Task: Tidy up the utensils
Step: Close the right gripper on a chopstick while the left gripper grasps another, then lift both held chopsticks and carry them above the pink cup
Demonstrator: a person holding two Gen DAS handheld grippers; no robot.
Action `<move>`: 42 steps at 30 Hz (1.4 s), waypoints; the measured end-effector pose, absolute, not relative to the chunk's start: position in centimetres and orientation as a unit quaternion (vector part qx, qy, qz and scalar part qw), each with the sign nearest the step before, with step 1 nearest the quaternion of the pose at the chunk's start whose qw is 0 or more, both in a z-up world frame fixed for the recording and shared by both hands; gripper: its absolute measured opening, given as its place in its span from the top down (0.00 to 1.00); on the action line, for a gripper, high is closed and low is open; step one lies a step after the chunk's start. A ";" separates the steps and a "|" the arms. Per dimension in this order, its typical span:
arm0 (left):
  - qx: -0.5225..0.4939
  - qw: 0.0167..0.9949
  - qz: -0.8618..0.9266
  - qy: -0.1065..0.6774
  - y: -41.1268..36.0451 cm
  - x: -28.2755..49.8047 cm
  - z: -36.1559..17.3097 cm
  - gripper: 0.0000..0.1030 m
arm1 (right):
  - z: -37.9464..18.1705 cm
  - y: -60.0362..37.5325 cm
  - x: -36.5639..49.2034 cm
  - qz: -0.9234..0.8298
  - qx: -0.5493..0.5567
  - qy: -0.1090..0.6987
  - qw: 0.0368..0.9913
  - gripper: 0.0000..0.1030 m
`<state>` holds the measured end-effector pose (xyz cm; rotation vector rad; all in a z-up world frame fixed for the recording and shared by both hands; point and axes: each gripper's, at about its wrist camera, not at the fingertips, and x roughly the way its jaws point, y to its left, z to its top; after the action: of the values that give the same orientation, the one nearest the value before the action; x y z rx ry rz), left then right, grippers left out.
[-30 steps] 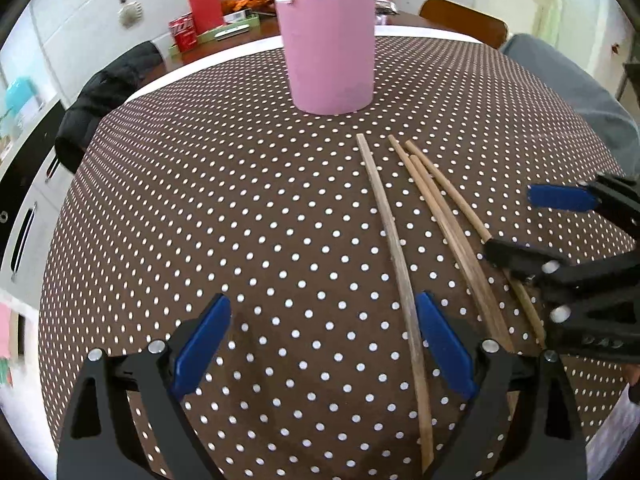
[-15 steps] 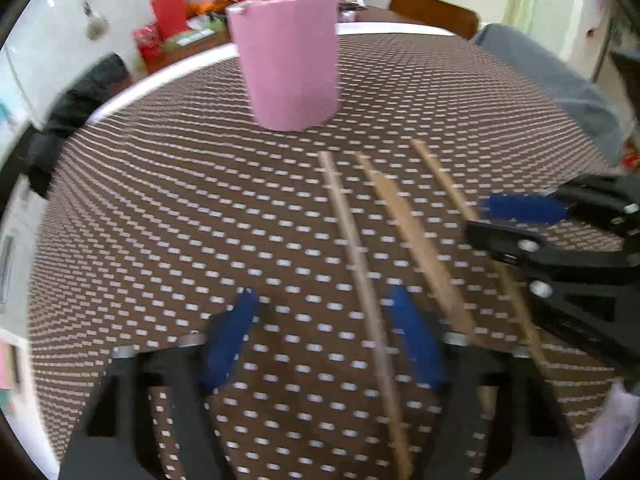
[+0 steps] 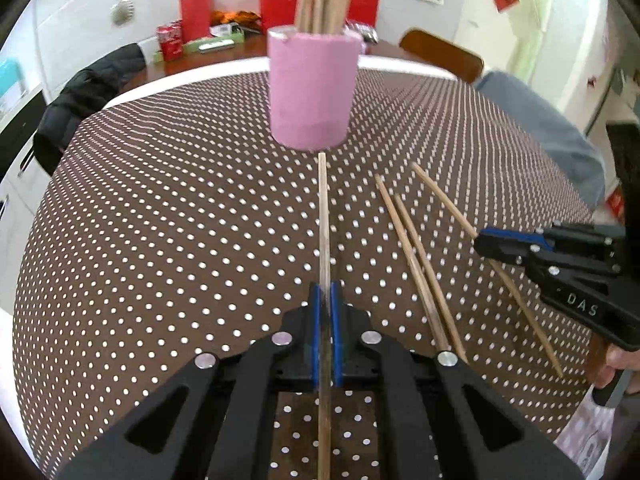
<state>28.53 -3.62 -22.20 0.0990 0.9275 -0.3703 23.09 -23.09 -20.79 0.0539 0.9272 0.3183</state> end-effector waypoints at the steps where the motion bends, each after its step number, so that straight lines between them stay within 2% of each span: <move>1: 0.040 0.880 -0.175 0.439 -3.4 28.3 -21.9 0.95 | -20.5 -23.3 22.9 0.156 0.033 0.439 0.884 0.94; 10: -0.023 0.918 -0.175 0.354 -1.3 26.9 -18.1 0.95 | -17.6 -25.2 21.5 0.175 0.099 0.361 0.911 0.94; 24: -0.033 0.947 -0.177 0.268 -1.4 27.2 -12.9 0.95 | -11.9 -26.1 21.8 0.192 0.117 0.278 0.934 0.94; 42: -0.063 0.968 -0.188 0.150 -0.8 32.5 -4.4 0.95 | -3.0 -25.0 28.6 0.196 0.115 0.177 0.958 0.94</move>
<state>32.52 -0.82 -4.42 -0.1273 0.3040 -0.3809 28.63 -25.00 -3.04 0.2343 0.3595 0.3970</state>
